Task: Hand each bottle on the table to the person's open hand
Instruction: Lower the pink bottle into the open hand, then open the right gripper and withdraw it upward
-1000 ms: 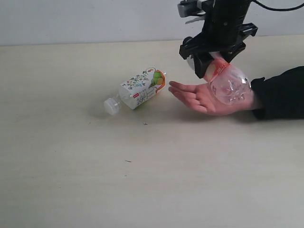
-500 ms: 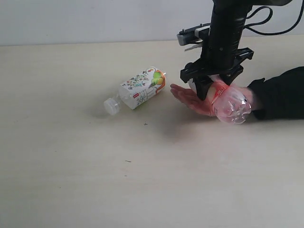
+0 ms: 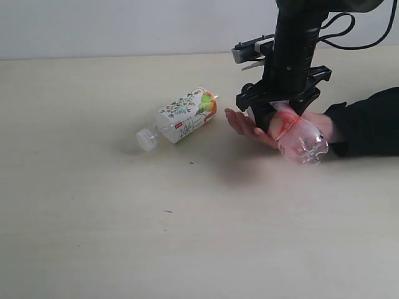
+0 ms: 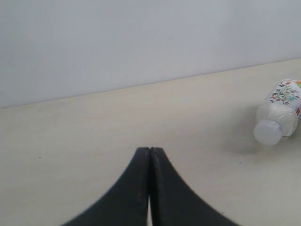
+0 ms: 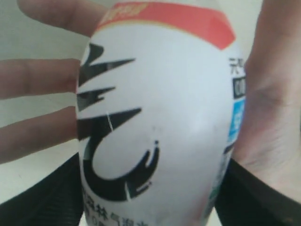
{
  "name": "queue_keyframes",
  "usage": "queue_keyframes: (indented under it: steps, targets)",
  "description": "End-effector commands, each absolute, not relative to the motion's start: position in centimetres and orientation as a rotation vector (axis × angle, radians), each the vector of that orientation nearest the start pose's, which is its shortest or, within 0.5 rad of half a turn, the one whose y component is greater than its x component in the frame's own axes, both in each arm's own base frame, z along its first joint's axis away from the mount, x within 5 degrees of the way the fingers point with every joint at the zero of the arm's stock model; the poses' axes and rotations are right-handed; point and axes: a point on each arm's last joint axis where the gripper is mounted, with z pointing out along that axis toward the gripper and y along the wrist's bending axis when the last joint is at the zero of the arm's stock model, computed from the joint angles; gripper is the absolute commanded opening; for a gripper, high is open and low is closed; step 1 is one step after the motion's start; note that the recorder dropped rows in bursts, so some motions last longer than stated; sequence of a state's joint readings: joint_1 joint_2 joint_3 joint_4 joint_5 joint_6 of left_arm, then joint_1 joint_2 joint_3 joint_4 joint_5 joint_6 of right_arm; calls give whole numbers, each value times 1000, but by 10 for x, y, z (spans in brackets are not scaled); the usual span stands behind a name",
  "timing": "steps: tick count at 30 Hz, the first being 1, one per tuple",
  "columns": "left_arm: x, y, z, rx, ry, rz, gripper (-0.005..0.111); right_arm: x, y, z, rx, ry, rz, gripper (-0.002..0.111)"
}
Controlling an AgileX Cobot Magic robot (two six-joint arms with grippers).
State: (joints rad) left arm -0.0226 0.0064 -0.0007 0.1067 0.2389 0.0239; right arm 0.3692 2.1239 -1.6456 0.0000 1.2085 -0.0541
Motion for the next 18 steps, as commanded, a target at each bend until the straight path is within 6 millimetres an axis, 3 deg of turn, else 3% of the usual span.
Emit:
queue_keyframes:
  steps: [1, 4, 9, 12, 18]
  targets:
    - [55, 1, 192, 105, 1718, 95, 1, 390, 148, 175, -676, 3115, -20, 86]
    - [55, 1, 192, 105, 1718, 95, 1, 389, 149, 180, -718, 3094, -17, 97]
    - [55, 1, 192, 105, 1718, 95, 1, 389, 149, 199, -700, 3019, 1, 103]
    - [55, 1, 192, 105, 1718, 95, 1, 387, 148, 217, -687, 2962, 13, 103]
    - [55, 1, 192, 105, 1718, 95, 1, 366, 137, 277, -702, 2852, 0, 103]
